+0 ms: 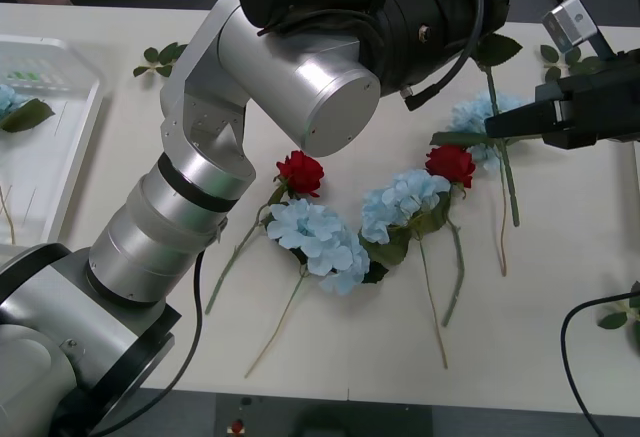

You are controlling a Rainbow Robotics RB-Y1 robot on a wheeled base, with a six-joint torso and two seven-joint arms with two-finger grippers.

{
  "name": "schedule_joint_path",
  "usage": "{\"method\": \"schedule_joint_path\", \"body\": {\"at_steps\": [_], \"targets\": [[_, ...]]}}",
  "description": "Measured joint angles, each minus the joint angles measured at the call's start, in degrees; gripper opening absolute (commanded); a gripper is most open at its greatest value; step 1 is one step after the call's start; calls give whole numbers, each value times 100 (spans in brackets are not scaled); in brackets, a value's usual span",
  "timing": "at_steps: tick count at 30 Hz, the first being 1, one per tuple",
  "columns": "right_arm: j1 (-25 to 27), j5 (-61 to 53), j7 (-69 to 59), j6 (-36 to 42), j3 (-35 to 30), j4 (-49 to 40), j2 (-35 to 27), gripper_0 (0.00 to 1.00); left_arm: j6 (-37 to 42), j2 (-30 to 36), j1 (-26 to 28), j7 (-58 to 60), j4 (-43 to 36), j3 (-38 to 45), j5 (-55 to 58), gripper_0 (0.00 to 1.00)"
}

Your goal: Put the red flowers into the right box and the blue flowers into the left box

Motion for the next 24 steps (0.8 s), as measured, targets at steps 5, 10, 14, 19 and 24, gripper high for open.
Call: {"method": "schedule_joint_path", "body": {"at_steps": [5,10,14,19,24], "targets": [[1,-136,1,1,-115,0,175,0,-86,11,0,0,0,4,-1,14],[1,-237,8,-79,-115,0,190,0,-78,11,0,0,0,4,0,100],[1,-265,16,-78,-115,0,190,0,-78,11,0,0,0,4,0,100],[1,-265,70,-78,-115,0,190,0,-78,11,0,0,0,4,0,100],[1,-255,71,-79,-116,0,189,0,-78,11,0,0,0,4,0,100]]}}
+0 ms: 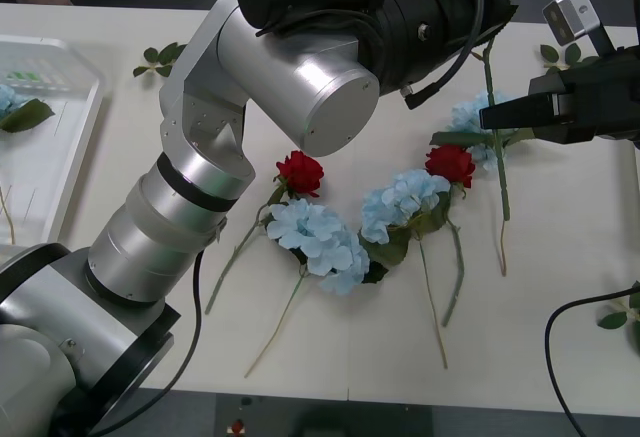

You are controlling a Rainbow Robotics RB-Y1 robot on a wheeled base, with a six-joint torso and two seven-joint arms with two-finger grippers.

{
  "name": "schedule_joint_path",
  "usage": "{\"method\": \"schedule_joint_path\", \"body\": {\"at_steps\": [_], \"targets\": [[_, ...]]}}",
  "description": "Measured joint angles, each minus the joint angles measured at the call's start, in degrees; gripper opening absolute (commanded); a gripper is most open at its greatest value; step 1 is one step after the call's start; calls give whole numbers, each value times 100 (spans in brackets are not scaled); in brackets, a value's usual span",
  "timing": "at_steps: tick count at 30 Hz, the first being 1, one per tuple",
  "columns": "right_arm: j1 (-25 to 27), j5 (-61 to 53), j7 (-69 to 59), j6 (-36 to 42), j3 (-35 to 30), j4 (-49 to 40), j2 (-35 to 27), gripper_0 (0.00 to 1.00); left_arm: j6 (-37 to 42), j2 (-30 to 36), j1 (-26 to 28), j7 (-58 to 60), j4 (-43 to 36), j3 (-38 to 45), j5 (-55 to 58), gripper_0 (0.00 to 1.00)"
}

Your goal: Put the red flowers into the right box and the blue flowers into the left box

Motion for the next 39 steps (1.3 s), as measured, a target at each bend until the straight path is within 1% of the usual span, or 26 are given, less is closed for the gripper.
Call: {"method": "schedule_joint_path", "body": {"at_steps": [5,9,11,13,16,19,21,24,29,31,34,39], "targets": [[0,279,0,0,-8,0,-84,0,0,0,0,0,0,0,0,100],[0,641,0,-8,-8,0,-410,0,0,34,0,0,15,1,0,100],[0,880,0,-49,-11,0,-620,0,0,183,0,0,9,2,4,100],[0,1134,-1,-108,-28,0,-821,0,60,443,0,0,-55,2,162,100],[-1,1591,-6,-182,-145,69,-1129,0,391,1071,9,-1,-415,44,743,100],[-1,1847,-12,-319,-267,416,-1442,0,716,1784,130,-17,-966,236,1166,100],[-1,2075,-17,-433,-324,752,-1681,0,936,2216,324,-148,-1306,450,1447,100],[-3,2553,-25,-527,-438,1213,-2017,0,1201,2675,668,-873,-1548,794,1940,100],[-3,3534,-48,-962,-490,1888,-2599,0,1781,3145,1188,-2762,-1460,1303,2546,100],[-2,3848,-67,-1181,-432,2150,-2813,0,1935,3265,1316,-3310,-1268,1437,2732,100],[-3,4246,-74,-1463,-314,2483,-3029,0,2126,3375,1366,-3749,-881,1479,2783,100],[-3,4880,-117,-1845,-271,2850,-3103,0,2226,3397,1365,-4663,-165,1446,2781,100]]}}
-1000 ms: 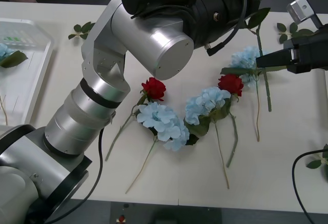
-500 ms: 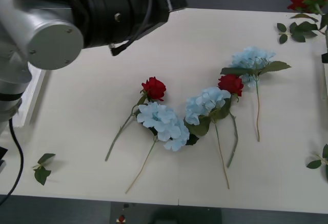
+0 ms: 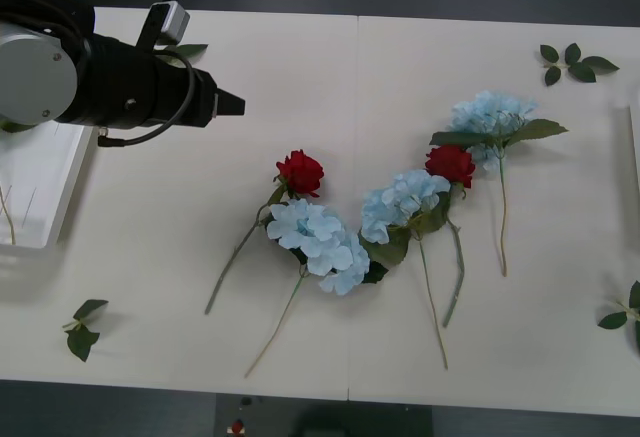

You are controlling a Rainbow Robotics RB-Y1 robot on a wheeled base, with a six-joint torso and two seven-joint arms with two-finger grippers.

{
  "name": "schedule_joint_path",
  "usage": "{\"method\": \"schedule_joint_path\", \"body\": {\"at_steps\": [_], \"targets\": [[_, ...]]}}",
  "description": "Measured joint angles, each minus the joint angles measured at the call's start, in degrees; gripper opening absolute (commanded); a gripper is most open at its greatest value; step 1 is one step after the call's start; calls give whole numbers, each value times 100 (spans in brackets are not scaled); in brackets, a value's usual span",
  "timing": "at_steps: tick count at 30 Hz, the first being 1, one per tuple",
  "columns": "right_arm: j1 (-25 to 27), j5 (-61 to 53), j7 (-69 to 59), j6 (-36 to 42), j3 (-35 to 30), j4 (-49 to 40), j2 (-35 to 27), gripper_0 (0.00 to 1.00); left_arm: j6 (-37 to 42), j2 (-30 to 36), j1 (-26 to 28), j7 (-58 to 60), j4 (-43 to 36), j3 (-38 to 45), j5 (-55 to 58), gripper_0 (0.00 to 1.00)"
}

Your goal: Put the red flowers into the right box and the blue flowers into the left box

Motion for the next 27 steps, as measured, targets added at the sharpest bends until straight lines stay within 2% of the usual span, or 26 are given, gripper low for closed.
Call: {"method": "schedule_joint_path", "body": {"at_steps": [6,10,13,15,16,17,19,22,27], "targets": [[0,770,-173,-982,60,576,0,0,0,1,0,-998,748,-353,-77,100],[0,949,-177,-1828,503,1021,0,0,-9,1,0,-1269,969,-701,-135,100],[0,948,-178,-2124,917,1245,2,0,-105,1,-2,-1352,980,-1007,-370,100],[0,948,-178,-2313,1109,1350,6,4,-216,1,-5,-1352,980,-1244,-488,100],[0,948,-179,-2411,1162,1403,12,16,-287,1,-6,-1352,980,-1372,-533,100],[0,948,-180,-2491,1184,1450,20,35,-360,1,-6,-1352,980,-1490,-563,100],[0,949,-189,-2603,1168,1554,26,66,-507,1,-19,-1352,988,-1735,-597,100],[0,999,-221,-2641,1058,1638,26,86,-624,1,-140,-1351,1076,-2077,-597,100],[0,1049,-312,-2640,974,1641,26,100,-779,-24,-404,-1346,1209,-2522,-762,100]]}}
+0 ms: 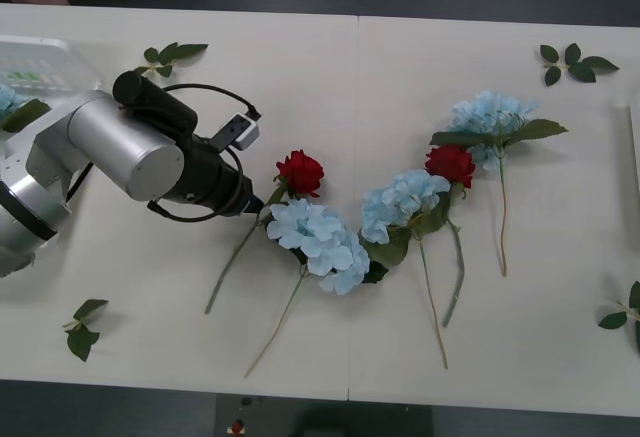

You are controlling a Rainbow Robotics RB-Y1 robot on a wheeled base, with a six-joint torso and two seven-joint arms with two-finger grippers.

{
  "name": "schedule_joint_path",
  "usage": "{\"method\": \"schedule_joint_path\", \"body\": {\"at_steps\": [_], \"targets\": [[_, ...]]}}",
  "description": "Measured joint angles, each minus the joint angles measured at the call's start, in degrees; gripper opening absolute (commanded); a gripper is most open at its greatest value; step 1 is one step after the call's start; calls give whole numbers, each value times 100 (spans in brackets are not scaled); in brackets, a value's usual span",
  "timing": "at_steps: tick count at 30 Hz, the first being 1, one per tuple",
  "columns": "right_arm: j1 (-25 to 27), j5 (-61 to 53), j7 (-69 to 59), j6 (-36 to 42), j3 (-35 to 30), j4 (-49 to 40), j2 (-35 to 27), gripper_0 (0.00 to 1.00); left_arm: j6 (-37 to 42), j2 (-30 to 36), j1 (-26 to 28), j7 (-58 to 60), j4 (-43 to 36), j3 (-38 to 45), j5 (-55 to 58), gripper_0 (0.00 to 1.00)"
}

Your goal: Put the red flowers into the right box and the blue flowers into the left box

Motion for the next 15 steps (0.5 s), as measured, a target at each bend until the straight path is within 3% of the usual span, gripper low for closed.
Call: {"method": "schedule_joint_path", "body": {"at_steps": [9,15], "targets": [[0,-162,1,108,19,-75,0,100,-1,-687,-405,22,713,-296,-440,100],[0,-559,7,1140,-58,-712,0,100,-193,-1025,-599,27,1188,-489,-529,100]]}}
